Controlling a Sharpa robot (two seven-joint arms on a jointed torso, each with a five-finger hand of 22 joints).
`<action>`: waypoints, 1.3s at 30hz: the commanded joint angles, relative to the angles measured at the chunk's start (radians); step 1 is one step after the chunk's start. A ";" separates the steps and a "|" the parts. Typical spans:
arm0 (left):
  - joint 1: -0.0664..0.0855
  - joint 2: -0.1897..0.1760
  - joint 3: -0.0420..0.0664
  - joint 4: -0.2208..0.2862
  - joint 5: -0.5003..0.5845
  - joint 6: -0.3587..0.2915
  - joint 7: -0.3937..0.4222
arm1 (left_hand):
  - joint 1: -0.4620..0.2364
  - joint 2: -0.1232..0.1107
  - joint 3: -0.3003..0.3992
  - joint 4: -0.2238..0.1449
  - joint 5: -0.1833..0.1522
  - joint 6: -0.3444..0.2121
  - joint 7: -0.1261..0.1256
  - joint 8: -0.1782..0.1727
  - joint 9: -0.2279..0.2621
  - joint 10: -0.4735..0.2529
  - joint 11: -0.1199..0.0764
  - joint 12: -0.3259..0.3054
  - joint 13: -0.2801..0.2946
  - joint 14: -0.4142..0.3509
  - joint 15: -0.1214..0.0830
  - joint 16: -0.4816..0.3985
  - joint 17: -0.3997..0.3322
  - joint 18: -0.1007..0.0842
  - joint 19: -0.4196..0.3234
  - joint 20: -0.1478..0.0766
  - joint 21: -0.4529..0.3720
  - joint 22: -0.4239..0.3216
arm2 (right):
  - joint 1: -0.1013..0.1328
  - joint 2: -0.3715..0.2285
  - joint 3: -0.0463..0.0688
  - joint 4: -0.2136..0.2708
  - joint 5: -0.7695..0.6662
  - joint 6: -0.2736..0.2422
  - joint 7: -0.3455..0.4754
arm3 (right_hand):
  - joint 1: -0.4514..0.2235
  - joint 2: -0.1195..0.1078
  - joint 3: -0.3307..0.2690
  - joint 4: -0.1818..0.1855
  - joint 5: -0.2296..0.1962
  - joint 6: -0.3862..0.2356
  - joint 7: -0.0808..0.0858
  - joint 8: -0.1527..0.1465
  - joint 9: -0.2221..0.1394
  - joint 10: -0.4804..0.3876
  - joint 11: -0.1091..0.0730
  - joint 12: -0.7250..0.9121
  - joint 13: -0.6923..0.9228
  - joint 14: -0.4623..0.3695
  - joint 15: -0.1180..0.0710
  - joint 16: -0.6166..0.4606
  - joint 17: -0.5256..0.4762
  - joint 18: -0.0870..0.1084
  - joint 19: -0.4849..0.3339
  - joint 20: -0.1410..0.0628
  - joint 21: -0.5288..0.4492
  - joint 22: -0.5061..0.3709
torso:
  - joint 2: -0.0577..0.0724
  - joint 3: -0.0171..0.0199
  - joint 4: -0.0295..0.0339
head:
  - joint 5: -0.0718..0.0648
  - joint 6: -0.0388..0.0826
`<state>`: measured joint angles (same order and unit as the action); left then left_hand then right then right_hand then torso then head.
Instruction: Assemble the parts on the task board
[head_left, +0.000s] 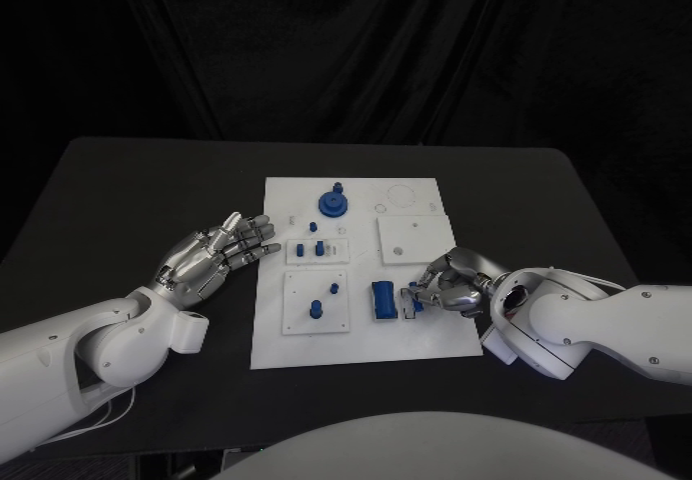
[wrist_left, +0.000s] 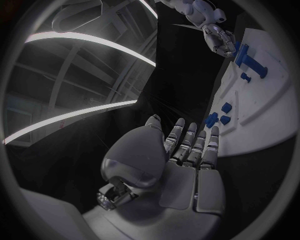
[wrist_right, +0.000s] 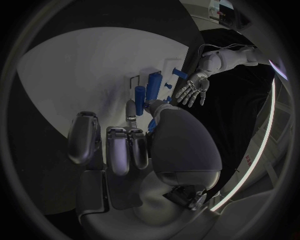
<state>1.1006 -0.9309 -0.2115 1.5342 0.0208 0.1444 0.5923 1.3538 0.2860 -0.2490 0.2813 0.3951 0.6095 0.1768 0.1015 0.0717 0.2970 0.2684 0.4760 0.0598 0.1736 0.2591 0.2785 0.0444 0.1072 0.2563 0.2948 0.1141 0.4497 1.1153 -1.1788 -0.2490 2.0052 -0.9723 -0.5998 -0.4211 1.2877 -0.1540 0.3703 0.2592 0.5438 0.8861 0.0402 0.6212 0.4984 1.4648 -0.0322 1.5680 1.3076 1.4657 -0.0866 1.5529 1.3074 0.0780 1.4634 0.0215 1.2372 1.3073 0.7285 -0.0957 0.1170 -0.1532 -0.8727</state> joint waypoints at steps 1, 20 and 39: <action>-0.002 0.002 0.001 0.000 -0.002 0.015 0.009 | 0.010 0.000 0.004 0.001 0.003 0.001 0.071 0.006 0.000 0.004 0.004 0.001 0.000 0.001 0.007 0.003 0.001 -0.014 0.006 -0.003 0.006 -0.001 | -0.001 0.001 0.000 -0.001 -0.021 0.015 -0.034 | -0.004 0.003 0.011 -0.004 -0.006 -0.007 -0.003 -0.005 0.000 0.106 -0.002 0.003 0.263 0.093 -0.008 -0.007 0.200 -0.007 0.007 -0.006 -0.007 0.168 | 0.001 0.0002 0.0001 | -0.001 0.000; -0.002 0.003 0.001 -0.003 -0.002 0.019 0.007 | 0.010 0.000 0.004 0.001 0.003 0.001 0.071 0.006 0.000 0.004 0.004 0.001 0.000 0.001 0.007 0.003 0.001 -0.014 0.006 -0.003 0.006 -0.001 | -0.011 0.016 -0.001 -0.009 -0.045 0.019 -0.044 | -0.060 0.001 -0.033 0.022 -0.087 -0.001 0.003 -0.025 0.008 0.106 0.003 0.003 0.263 0.092 -0.004 -0.008 0.195 -0.006 0.006 -0.002 -0.014 0.166 | 0.000 0.0007 -0.0004 | 0.002 0.000; -0.002 0.004 0.001 -0.005 -0.002 0.022 0.003 | 0.012 0.000 0.007 0.000 0.004 -0.002 0.072 0.005 0.000 0.003 0.004 0.000 0.000 0.001 0.009 0.006 0.001 -0.015 0.005 -0.003 0.007 -0.002 | -0.012 0.014 -0.001 -0.012 -0.090 0.067 -0.110 | -0.137 0.024 -0.151 0.030 -0.226 -0.007 0.014 -0.059 0.011 0.106 0.013 0.003 0.263 0.088 0.004 -0.015 0.175 0.000 -0.002 0.006 -0.044 0.159 | 0.000 0.0003 0.0001 | 0.004 0.000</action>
<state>1.1005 -0.9289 -0.2115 1.5288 0.0208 0.1476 0.5881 1.3538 0.2860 -0.2490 0.2813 0.3950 0.6094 0.1768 0.1015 0.0716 0.2970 0.2684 0.4760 0.0597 0.1736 0.2591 0.2785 0.0444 0.1074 0.2563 0.2948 0.1141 0.4487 1.1059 -1.1635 -0.2495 1.9923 -1.0418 -0.5515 -0.4918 1.1626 -0.1284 0.2234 0.2896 0.3213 0.8807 0.0453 0.5682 0.5089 1.4647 -0.0247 1.5680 1.3073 1.4657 -0.0866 1.5412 1.3074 0.0780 1.4634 0.0215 1.1963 1.3078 0.7284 -0.0953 0.1173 -0.1492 -0.8727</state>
